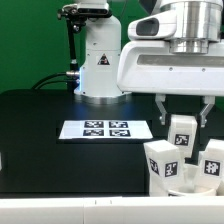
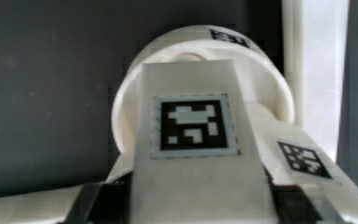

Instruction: Assemble stool

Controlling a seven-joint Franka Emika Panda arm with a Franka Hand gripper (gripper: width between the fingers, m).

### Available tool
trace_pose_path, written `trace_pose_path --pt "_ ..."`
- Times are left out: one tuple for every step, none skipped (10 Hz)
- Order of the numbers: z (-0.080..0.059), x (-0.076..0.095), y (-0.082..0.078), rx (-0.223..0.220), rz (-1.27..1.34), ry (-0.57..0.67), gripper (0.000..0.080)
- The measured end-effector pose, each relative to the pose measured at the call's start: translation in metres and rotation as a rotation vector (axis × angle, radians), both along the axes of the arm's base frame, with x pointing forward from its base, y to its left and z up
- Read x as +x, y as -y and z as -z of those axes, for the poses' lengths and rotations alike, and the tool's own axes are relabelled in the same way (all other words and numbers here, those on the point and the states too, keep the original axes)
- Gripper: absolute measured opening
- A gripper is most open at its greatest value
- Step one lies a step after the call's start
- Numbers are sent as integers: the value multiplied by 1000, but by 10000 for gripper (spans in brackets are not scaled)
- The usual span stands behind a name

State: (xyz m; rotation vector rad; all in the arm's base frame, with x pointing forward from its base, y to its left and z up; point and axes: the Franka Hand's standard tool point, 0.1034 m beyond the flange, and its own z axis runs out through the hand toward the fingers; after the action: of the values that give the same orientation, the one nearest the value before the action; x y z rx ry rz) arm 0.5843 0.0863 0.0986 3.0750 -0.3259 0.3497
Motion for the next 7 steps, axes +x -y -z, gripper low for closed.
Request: trace_pose_path --pt "4 -1 0 -3 -1 -2 338" --pt "9 -1 -2 -6 -4 -1 338" --pt "13 -2 -3 -9 -7 -1 338" --pt "13 -1 -3 -9 -8 10 338" --pt "13 0 -2 -10 -9 22 338" --pt "13 0 -2 -10 -10 30 338" --pt "13 1 -2 -10 -10 31 338"
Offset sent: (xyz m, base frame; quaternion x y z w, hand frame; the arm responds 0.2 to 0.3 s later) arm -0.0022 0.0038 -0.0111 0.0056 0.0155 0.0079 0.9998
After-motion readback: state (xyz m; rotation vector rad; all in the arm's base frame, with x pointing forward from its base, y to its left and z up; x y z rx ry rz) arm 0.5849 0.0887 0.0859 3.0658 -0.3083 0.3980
